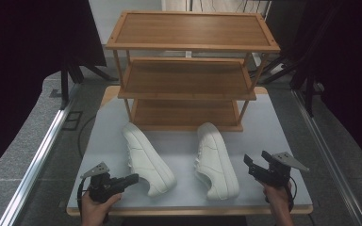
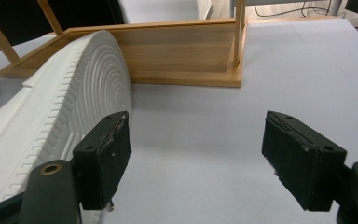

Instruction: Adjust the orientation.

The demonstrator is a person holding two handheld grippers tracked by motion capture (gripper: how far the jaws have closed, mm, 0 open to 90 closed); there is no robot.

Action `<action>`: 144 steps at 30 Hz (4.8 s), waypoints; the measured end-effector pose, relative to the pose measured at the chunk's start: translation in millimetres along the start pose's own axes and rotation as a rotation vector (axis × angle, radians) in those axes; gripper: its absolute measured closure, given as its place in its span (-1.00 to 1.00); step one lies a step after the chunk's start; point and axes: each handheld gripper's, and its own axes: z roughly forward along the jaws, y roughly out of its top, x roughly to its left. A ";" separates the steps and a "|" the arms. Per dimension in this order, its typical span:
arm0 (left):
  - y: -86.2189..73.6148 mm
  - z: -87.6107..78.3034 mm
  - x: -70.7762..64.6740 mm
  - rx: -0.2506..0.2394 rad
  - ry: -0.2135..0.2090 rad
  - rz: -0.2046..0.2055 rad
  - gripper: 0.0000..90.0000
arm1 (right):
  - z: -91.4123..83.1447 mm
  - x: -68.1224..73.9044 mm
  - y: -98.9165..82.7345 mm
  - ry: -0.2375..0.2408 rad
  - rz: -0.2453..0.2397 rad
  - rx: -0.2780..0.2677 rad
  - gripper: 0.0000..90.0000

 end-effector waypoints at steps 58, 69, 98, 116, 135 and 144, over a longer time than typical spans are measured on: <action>53.7 82.9 -16.9 0.109 -0.001 0.097 0.99 | 9.4 4.0 -9.8 -0.044 0.000 0.017 -0.47; 69.2 101.2 -35.6 0.134 0.008 0.157 0.92 | 8.1 -0.9 -10.4 -0.053 0.011 0.018 -0.47; 60.4 102.2 -44.7 0.125 0.044 0.170 1.00 | 11.0 -0.6 -12.8 -0.064 0.016 0.041 -0.46; 64.6 116.3 -51.5 0.204 0.060 0.177 1.00 | 13.6 0.4 -14.9 -0.062 0.010 0.057 -0.46; 50.7 55.5 -28.8 0.202 0.101 0.168 1.00 | 14.3 -2.8 -17.4 -0.066 0.018 0.069 -0.46; 52.9 29.7 -4.5 0.174 0.170 0.125 1.00 | 14.9 -1.9 -17.6 -0.067 0.017 0.071 -0.46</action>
